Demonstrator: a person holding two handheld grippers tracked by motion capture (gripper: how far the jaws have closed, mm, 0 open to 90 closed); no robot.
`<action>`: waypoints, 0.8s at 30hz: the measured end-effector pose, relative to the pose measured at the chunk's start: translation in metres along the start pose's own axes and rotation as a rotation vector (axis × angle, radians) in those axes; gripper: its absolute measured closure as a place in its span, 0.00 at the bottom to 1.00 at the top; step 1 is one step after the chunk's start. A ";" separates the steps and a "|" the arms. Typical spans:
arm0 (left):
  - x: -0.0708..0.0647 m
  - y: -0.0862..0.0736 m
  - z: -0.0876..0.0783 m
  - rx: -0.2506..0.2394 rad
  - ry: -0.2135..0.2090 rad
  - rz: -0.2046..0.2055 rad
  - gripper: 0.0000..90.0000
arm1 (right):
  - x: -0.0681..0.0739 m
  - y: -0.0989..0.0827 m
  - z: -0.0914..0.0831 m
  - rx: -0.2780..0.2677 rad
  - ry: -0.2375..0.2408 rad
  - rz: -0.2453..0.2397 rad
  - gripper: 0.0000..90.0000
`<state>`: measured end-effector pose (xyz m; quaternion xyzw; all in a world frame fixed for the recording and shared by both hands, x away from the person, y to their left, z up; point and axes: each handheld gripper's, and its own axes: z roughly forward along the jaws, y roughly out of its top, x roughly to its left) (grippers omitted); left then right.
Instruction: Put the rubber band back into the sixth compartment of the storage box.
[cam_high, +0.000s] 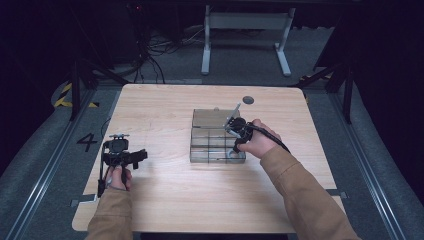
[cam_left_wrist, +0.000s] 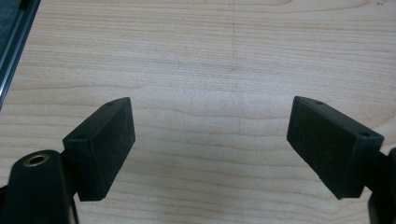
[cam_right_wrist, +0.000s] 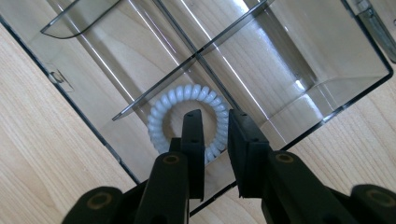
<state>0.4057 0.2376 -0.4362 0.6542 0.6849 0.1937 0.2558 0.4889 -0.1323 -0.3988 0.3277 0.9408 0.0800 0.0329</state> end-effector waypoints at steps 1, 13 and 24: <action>0.000 0.000 0.000 0.001 0.000 0.001 0.18 | 0.000 0.000 -0.001 -0.004 0.000 -0.003 0.84; -0.001 0.000 0.000 0.001 -0.002 -0.002 0.18 | 0.000 -0.005 -0.024 -0.095 0.016 0.022 0.79; 0.000 0.000 0.000 0.001 0.001 -0.002 0.18 | -0.004 -0.021 -0.058 -0.224 0.027 0.036 0.74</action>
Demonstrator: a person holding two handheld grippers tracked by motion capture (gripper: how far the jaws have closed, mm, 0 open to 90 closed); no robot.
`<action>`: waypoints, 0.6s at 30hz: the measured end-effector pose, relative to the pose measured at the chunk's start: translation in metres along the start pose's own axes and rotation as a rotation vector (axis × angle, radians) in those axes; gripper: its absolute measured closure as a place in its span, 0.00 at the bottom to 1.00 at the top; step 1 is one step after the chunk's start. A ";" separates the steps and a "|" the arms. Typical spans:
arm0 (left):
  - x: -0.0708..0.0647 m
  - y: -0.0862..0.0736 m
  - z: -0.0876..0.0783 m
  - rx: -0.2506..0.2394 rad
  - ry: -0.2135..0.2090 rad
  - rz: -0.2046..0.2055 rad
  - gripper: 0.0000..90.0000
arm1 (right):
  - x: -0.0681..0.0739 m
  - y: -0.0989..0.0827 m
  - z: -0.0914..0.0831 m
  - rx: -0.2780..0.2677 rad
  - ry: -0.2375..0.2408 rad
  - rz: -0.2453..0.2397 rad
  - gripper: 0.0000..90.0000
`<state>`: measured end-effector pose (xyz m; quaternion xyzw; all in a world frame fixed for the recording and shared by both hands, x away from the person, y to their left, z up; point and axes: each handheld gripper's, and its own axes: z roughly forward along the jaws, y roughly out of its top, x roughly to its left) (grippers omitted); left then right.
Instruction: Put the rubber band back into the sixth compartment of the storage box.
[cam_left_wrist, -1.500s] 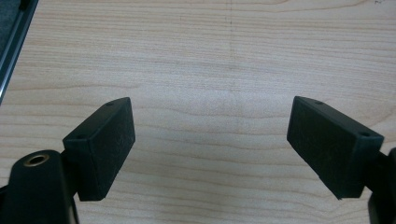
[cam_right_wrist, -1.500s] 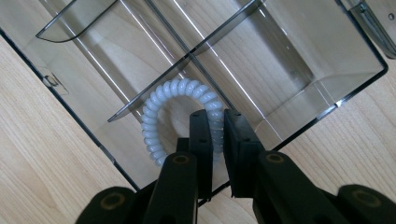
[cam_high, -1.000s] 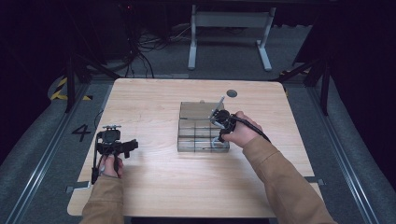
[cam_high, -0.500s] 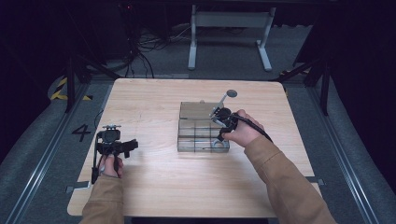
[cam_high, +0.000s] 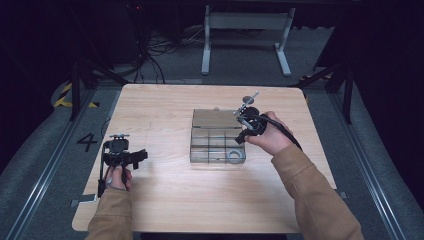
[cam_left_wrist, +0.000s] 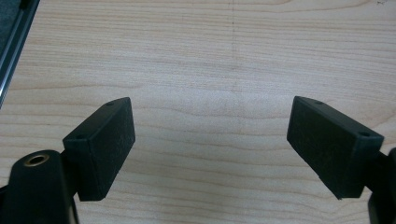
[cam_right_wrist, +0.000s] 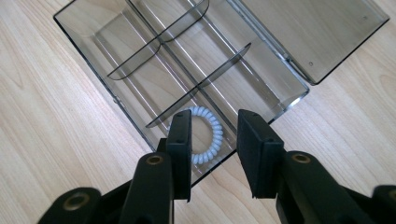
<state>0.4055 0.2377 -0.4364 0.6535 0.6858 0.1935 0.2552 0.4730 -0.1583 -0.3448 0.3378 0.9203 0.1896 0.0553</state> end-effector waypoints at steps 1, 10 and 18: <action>0.000 0.000 0.000 -0.001 0.001 0.000 0.18 | 0.000 -0.001 -0.002 -0.007 -0.002 0.004 0.74; 0.000 0.000 0.000 0.000 0.001 0.000 0.18 | -0.004 -0.019 -0.018 -0.033 -0.010 0.023 0.71; 0.000 0.000 0.000 -0.001 0.002 0.001 0.18 | -0.010 -0.043 -0.026 -0.048 -0.016 0.056 0.68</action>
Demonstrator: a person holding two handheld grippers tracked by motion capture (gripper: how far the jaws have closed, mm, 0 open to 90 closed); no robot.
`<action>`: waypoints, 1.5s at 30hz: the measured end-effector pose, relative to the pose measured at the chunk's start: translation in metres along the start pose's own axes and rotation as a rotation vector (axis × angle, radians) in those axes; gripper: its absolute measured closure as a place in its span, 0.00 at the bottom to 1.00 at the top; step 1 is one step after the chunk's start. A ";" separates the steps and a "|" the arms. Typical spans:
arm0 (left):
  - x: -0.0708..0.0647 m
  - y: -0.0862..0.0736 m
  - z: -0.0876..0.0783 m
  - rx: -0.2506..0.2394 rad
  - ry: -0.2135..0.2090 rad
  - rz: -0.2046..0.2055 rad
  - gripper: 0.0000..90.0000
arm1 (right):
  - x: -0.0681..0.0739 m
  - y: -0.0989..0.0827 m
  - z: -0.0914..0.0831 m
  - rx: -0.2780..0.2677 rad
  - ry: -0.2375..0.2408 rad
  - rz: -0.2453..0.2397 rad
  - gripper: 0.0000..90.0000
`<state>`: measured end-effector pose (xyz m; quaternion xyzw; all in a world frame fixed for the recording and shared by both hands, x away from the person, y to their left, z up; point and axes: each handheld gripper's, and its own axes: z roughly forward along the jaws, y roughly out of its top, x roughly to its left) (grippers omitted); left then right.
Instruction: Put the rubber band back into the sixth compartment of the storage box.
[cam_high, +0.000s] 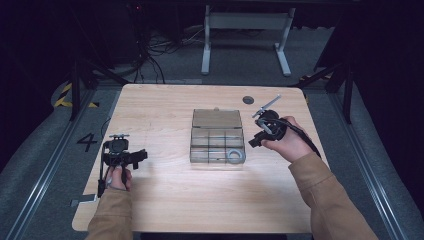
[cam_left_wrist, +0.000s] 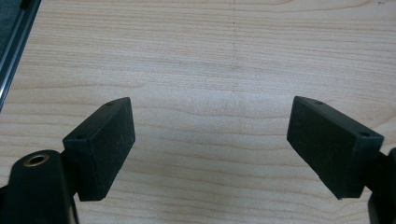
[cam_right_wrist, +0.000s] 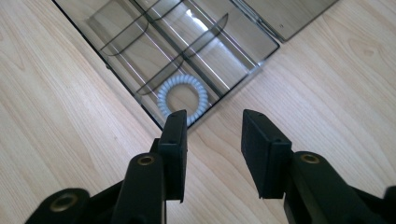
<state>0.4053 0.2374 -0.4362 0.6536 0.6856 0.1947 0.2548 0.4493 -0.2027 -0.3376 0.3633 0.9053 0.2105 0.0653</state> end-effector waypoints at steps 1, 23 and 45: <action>0.000 0.000 0.000 0.000 0.000 -0.001 0.18 | -0.001 -0.002 -0.001 -0.003 -0.003 0.007 0.68; 0.000 0.000 0.000 0.002 0.003 0.003 0.18 | -0.040 -0.082 -0.015 -0.075 -0.036 0.148 0.56; 0.003 0.000 0.000 -0.002 -0.001 -0.009 0.18 | -0.073 -0.136 0.016 -0.149 -0.131 0.217 0.53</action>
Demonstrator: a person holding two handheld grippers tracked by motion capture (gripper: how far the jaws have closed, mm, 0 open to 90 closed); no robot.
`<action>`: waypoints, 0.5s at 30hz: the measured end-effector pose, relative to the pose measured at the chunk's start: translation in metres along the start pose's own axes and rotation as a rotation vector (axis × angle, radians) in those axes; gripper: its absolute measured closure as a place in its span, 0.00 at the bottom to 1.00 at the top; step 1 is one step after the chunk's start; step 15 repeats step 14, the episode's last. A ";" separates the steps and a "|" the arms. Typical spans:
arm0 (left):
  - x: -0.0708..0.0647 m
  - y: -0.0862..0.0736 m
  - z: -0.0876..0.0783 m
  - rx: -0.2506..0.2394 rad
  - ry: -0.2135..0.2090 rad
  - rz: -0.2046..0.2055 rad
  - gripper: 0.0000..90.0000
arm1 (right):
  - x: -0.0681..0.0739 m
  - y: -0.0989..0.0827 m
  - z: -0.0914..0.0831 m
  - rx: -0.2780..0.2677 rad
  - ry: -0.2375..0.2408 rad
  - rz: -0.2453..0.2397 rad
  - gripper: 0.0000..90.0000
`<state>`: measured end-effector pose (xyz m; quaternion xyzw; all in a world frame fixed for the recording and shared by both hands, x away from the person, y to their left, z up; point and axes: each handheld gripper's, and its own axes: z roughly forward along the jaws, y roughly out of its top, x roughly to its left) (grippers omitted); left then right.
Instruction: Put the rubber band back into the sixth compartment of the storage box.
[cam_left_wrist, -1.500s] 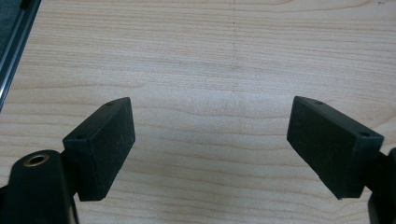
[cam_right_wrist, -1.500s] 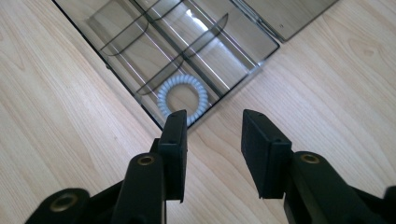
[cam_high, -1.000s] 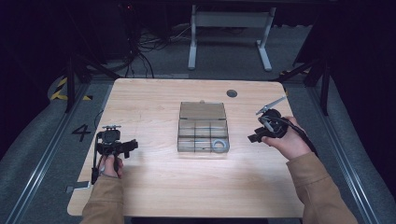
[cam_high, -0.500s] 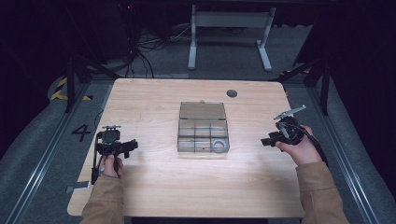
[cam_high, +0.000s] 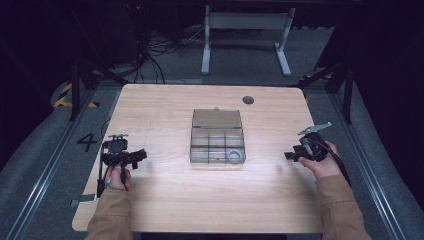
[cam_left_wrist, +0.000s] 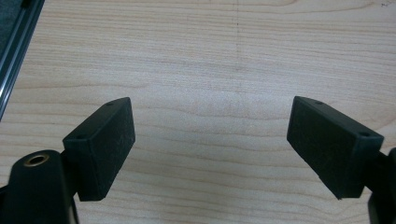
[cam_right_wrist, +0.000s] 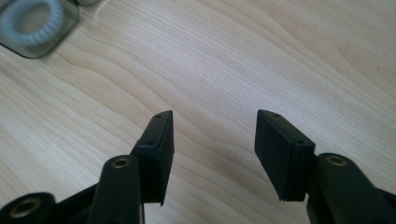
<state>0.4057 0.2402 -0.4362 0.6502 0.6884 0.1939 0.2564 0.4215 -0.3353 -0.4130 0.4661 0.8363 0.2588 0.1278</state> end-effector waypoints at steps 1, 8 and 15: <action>0.000 0.000 0.000 0.001 -0.001 0.000 0.18 | -0.001 -0.003 0.003 0.006 -0.005 0.006 0.53; -0.001 0.000 -0.001 0.006 -0.009 0.004 0.18 | -0.006 -0.017 0.012 0.023 -0.015 0.032 0.54; 0.000 0.000 -0.001 0.002 -0.015 0.008 0.18 | -0.005 -0.019 0.018 0.030 -0.012 0.037 0.54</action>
